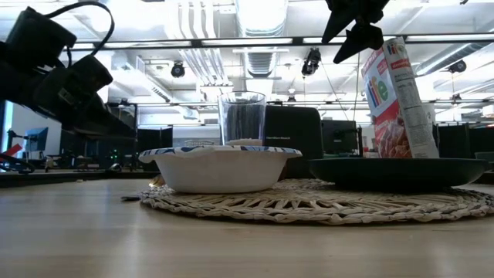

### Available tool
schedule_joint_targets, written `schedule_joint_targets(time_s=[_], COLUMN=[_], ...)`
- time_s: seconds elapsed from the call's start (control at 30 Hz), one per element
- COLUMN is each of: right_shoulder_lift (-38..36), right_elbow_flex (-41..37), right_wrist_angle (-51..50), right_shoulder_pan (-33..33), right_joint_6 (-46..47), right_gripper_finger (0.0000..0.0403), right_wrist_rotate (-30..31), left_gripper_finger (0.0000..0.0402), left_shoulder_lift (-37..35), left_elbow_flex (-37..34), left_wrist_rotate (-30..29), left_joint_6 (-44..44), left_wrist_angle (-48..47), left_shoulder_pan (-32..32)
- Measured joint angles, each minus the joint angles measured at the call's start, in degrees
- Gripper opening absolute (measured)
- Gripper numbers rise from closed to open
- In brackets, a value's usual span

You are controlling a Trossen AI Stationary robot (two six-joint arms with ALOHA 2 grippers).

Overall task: Arrange a breakfast setting
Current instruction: Return to Home Position

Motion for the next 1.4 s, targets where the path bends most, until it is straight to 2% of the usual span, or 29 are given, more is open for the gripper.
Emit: schedule_joint_targets(time_s=[0.27, 0.57, 0.67, 0.97, 1.2, 1.4], right_shoulder_lift=[0.0, 0.0, 0.0, 0.0, 0.0, 0.0], right_elbow_flex=[0.0, 0.0, 0.0, 0.0, 0.0, 0.0], right_wrist_angle=[0.0, 0.0, 0.0, 0.0, 0.0, 0.0], right_shoulder_pan=[0.0, 0.0, 0.0, 0.0, 0.0, 0.0], right_joint_6=[0.0, 0.0, 0.0, 0.0, 0.0, 0.0], right_gripper_finger=[0.0325, 0.0325, 0.0325, 0.0325, 0.0325, 0.0325], right_wrist_rotate=[0.0, 0.0, 0.0, 0.0, 0.0, 0.0], left_gripper_finger=[0.0000, 0.0000, 0.0000, 0.0000, 0.0000, 0.0000], left_shoulder_lift=[0.4, 1.4, 0.3, -11.5, -22.8, -30.8], left_elbow_flex=[0.9, 3.2, 3.4, -0.5, -0.5, -0.5], left_wrist_rotate=[0.1, -1.4, -1.5, -1.5, -1.4, -1.4], left_joint_6=[-1.5, 12.3, 13.2, 12.5, 7.5, 8.1], left_wrist_angle=[0.0, -0.3, -0.4, -2.6, -13.7, -13.9], left_shoulder_pan=[0.0, -0.1, -0.6, -0.9, -0.9, -0.9])
